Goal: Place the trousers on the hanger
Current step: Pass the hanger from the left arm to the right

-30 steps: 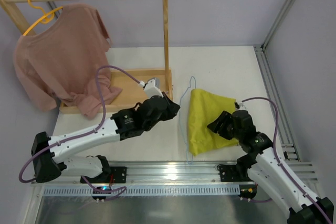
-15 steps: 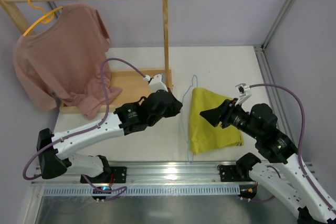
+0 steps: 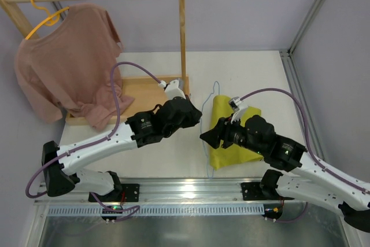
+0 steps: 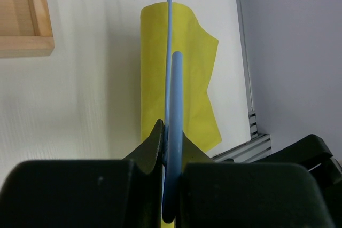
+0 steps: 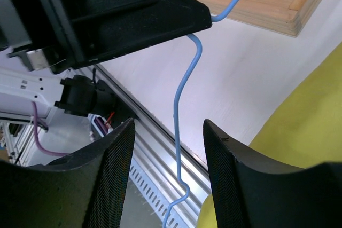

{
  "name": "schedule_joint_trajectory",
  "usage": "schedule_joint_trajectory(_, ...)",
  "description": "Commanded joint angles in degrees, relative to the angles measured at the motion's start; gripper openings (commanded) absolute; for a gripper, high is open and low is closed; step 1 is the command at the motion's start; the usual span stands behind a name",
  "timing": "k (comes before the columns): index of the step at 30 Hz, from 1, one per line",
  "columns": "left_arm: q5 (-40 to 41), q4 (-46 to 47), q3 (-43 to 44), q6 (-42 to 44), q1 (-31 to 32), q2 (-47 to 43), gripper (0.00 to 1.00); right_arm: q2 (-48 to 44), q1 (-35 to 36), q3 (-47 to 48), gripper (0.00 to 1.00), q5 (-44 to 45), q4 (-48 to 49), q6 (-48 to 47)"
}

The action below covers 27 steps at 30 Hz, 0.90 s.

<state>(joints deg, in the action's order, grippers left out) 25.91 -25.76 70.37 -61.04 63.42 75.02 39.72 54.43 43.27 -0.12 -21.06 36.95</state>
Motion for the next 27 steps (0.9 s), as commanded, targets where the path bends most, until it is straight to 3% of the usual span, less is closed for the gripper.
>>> schedule_joint_trajectory(1,1.2,4.4,4.0,-0.5,0.3,-1.1,0.0,2.1,2.4,0.0,0.57,8.6,3.9,-0.4)
schedule_joint_trajectory(6,1.4,4.2,4.2,-0.4,0.3,-1.5,0.0,5.4,4.8,-1.1,0.56,11.2,5.7,-2.0)
schedule_joint_trajectory(10,1.6,4.3,4.1,-0.4,0.2,-1.6,0.0,4.8,6.4,-3.0,0.42,11.8,8.0,-1.9)
schedule_joint_trajectory(14,1.9,4.3,3.8,-0.8,0.2,-1.5,0.0,4.0,7.1,-5.1,0.19,11.8,11.3,-1.3)
schedule_joint_trajectory(21,1.2,6.2,3.3,-1.7,0.3,-0.6,0.0,5.5,8.6,-5.6,0.04,12.9,15.4,0.1)
schedule_joint_trajectory(27,1.2,8.4,2.1,-2.0,0.3,-0.5,0.03,3.7,8.8,-6.1,0.04,15.1,17.3,1.6)
